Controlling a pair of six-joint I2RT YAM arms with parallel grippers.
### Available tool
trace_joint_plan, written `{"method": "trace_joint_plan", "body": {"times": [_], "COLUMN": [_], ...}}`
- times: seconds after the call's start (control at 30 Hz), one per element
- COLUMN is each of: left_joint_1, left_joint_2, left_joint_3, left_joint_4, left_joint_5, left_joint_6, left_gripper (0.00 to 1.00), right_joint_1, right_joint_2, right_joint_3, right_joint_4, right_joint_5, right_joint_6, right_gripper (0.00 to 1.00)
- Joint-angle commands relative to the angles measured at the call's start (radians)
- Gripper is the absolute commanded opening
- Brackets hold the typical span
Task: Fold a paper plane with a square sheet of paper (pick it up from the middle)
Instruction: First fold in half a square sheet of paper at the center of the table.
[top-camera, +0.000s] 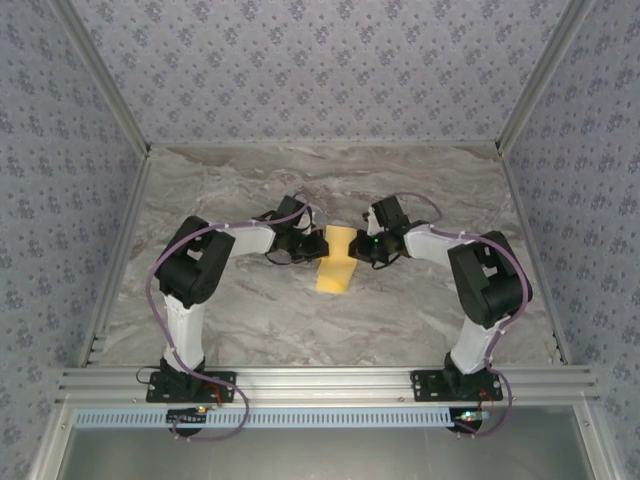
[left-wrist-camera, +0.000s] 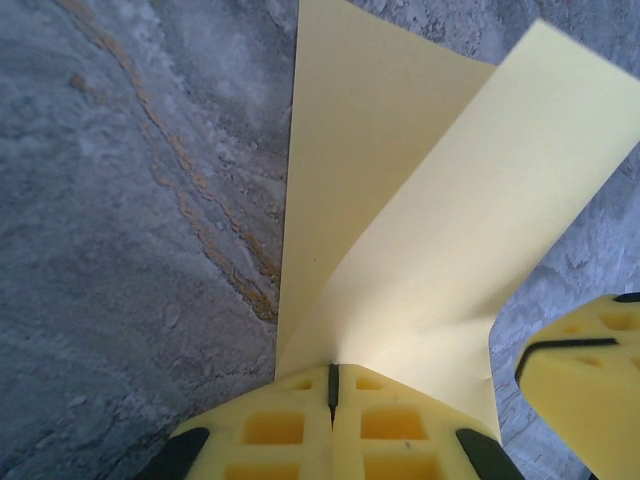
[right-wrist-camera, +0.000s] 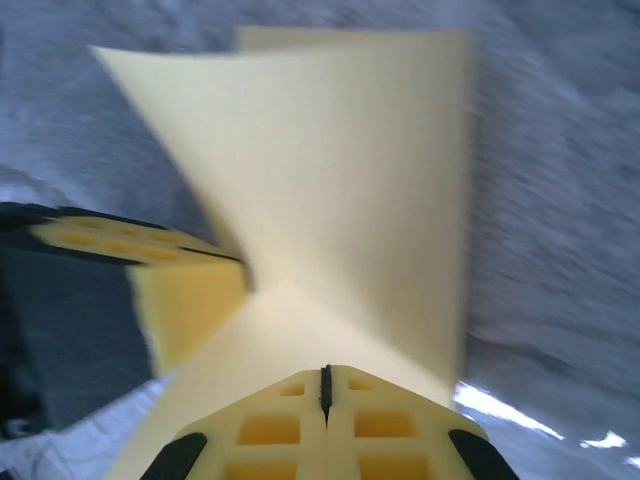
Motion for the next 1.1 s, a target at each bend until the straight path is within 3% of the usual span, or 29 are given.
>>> {"method": "trace_joint_plan", "body": {"times": [0.0,0.27,0.6,0.8,1.07], "left_joint_1": [0.008,0.008,0.009,0.009,0.008], "left_joint_2": [0.111,0.114,0.129,0.129,0.132], "left_joint_3": [-0.078,-0.08,-0.091,-0.073,-0.071], "left_joint_4": [-0.219,-0.234,-0.261,-0.271,-0.273], "left_joint_5": [-0.177,-0.191,-0.205,-0.2,-0.2], "left_joint_6": [0.008,0.007,0.0,0.002,0.0], "left_gripper": [0.0,0.0,0.0,0.0,0.0], "right_joint_1": [-0.001,-0.046,-0.204,-0.104,-0.062], "right_joint_2": [0.073,0.143,0.08,0.033,0.176], "right_joint_3": [0.056,0.057,-0.038,0.052,0.124], "right_joint_4": [0.027,0.05,0.045,0.033,0.055], "right_joint_5": [-0.026,-0.039,-0.004,-0.029,-0.048], "right_joint_6": [-0.003,-0.014,-0.031,-0.007,0.009], "right_gripper": [0.0,0.0,0.0,0.0,0.0]}}
